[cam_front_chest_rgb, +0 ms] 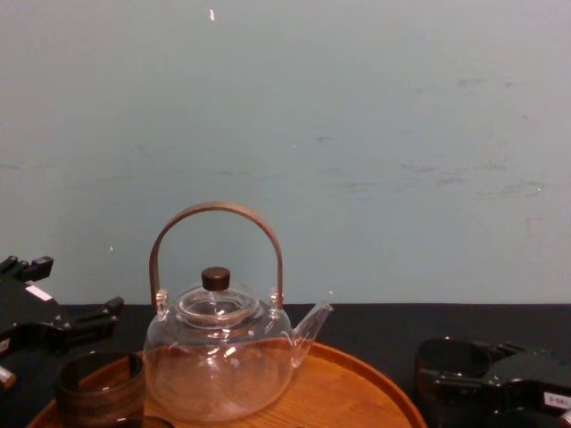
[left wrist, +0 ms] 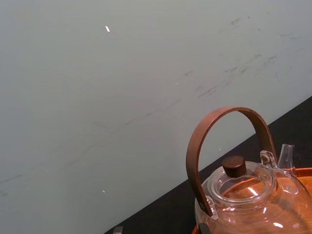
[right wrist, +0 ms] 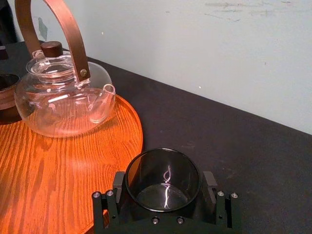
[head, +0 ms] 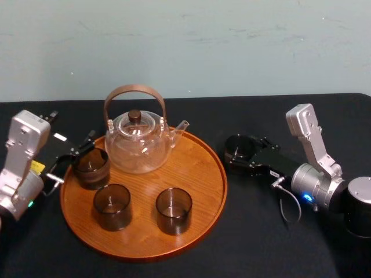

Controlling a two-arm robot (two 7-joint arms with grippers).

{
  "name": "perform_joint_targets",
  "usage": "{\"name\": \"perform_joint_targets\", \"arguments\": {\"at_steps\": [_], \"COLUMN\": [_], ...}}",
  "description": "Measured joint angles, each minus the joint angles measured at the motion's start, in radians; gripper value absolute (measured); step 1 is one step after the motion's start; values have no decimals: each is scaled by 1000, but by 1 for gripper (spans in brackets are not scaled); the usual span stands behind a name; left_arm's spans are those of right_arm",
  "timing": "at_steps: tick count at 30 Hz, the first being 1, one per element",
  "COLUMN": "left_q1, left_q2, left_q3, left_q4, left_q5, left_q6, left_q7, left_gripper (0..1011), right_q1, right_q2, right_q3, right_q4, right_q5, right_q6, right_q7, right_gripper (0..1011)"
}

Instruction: Pick up the glass from the table and place it on the tray.

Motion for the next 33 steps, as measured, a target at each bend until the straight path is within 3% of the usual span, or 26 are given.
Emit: {"name": "perform_joint_targets", "arguments": {"at_steps": [23, 28, 33], "left_q1": [0, 0, 0], "left_q2": [0, 0, 0], "left_q3": [0, 0, 0], "left_q4": [0, 0, 0], "left_q5": [0, 0, 0], "left_q6": [0, 0, 0], "left_q7": [0, 0, 0], "left_gripper": [1001, 1001, 1001], "right_q1": [3, 2, 2], "right_q2": [-2, -1, -1], "right_q3": [-1, 0, 0], "right_q4": [5, 4, 4], "right_q5": [-4, -3, -3], "right_q6": [-2, -2, -1], "right_q7": [-1, -1, -1], "right_gripper": [1002, 911, 902]}}
